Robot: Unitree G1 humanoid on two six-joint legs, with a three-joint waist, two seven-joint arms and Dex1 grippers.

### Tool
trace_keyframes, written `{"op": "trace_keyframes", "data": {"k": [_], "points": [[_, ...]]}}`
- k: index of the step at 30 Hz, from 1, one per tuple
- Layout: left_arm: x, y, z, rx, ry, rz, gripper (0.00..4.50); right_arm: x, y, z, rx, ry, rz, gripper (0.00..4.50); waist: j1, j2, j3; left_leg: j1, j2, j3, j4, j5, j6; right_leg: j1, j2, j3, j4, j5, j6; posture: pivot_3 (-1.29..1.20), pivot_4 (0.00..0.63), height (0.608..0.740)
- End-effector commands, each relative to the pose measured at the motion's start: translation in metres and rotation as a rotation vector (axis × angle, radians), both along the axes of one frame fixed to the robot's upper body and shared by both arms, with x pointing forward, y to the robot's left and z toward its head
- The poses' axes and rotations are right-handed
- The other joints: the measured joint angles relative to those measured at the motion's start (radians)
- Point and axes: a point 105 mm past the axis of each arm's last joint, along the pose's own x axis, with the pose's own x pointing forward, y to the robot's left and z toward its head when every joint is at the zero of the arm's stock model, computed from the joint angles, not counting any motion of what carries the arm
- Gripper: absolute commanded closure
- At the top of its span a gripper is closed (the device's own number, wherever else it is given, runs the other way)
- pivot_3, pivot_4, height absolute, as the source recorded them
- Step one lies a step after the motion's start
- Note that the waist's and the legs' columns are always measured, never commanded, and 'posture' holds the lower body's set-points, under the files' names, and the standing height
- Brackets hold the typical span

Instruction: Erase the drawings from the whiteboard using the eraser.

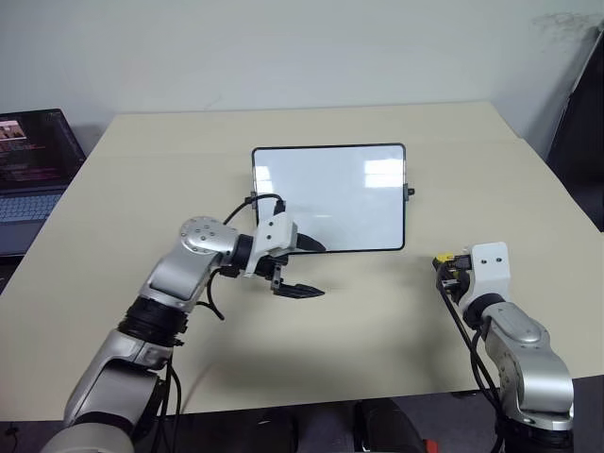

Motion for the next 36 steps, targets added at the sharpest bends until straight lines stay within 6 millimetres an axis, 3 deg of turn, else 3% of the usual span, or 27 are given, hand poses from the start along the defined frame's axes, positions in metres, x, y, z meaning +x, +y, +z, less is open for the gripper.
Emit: {"op": "trace_keyframes", "data": {"k": [1,8,16,27,30,34,36], "points": [[0.009,-0.011,0.012,-0.025,-0.04,0.008,0.0,0.006,-0.002,0.014,-0.004,-0.031,0.016,3.53,0.0,0.0,0.0,0.0,0.0,0.0,0.0,0.0,0.0,0.0,0.0,0.0,0.0,0.0,0.0,0.0,0.15,0.74],[0.004,-0.027,0.009,-0.03,-0.022,-0.024,0.0,0.012,-0.007,0.013,0.021,-0.003,0.016,3.53,-0.001,0.0,0.0,0.0,0.0,0.0,0.0,0.0,0.001,0.0,0.0,0.0,0.0,0.0,0.001,0.0,0.15,0.74],[0.001,-0.028,0.006,-0.026,-0.017,-0.024,0.0,0.024,-0.009,0.015,0.034,-0.007,0.019,3.53,-0.002,0.0,0.0,0.0,0.0,0.0,0.0,0.0,0.001,0.001,-0.001,0.0,0.0,0.0,0.001,0.0,0.15,0.74],[0.003,-0.022,0.003,-0.039,-0.018,0.037,0.0,0.035,-0.016,0.017,0.039,-0.04,0.01,0.03,-0.003,0.0,0.0,0.0,0.0,0.0,0.0,0.0,0.001,0.001,-0.001,0.0,0.0,0.0,0.001,0.0,0.15,0.74],[0.011,-0.006,0.009,-0.094,-0.018,0.147,0.0,0.032,-0.003,0.041,0.061,-0.161,0.096,0.03,-0.007,0.0,0.0,0.0,0.0,0.0,0.0,0.0,0.001,0.001,-0.001,0.0,0.0,0.0,0.001,0.0,0.15,0.74],[0.025,0.028,0.024,-0.281,-0.01,0.406,0.0,0.008,0.007,0.062,0.055,-0.289,0.179,0.03,-0.01,0.0,0.0,0.0,0.001,-0.003,0.0,0.0,0.001,0.001,-0.002,0.0,0.0,0.0,0.001,0.0,0.15,0.74],[0.021,0.048,0.02,-0.344,0.007,0.541,0.0,-0.007,0.017,0.063,0.036,-0.341,0.212,0.03,-0.01,0.0,0.0,0.0,0.002,-0.004,0.0,-0.001,0.001,0.001,-0.004,0.0,-0.001,-0.001,0.001,0.0,0.15,0.74]]}}
